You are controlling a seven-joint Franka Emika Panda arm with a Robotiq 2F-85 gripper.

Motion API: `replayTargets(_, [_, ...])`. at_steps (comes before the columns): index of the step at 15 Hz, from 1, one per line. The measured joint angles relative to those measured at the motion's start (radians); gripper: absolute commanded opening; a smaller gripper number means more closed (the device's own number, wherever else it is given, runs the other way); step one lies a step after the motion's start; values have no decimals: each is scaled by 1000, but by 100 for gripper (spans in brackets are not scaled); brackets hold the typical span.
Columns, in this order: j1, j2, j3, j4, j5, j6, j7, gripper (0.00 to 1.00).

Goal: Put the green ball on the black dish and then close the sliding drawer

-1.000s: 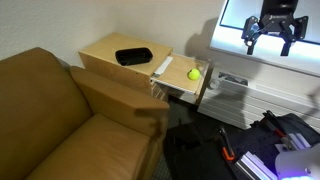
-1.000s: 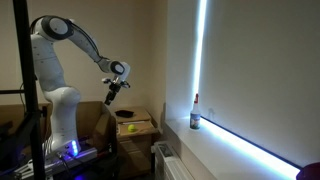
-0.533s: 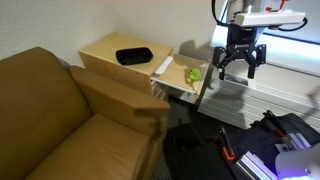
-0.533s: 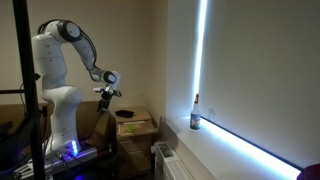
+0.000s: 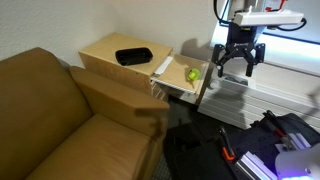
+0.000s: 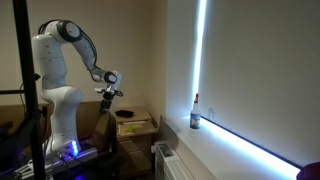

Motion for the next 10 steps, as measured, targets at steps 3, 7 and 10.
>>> replayTargets(3, [11,111,7,24,21,279,32,100])
replayTargets(7, [45,323,12,114,-27,640,182,100])
replayTargets(10, [130,525,-79,197,-217,783,440,100])
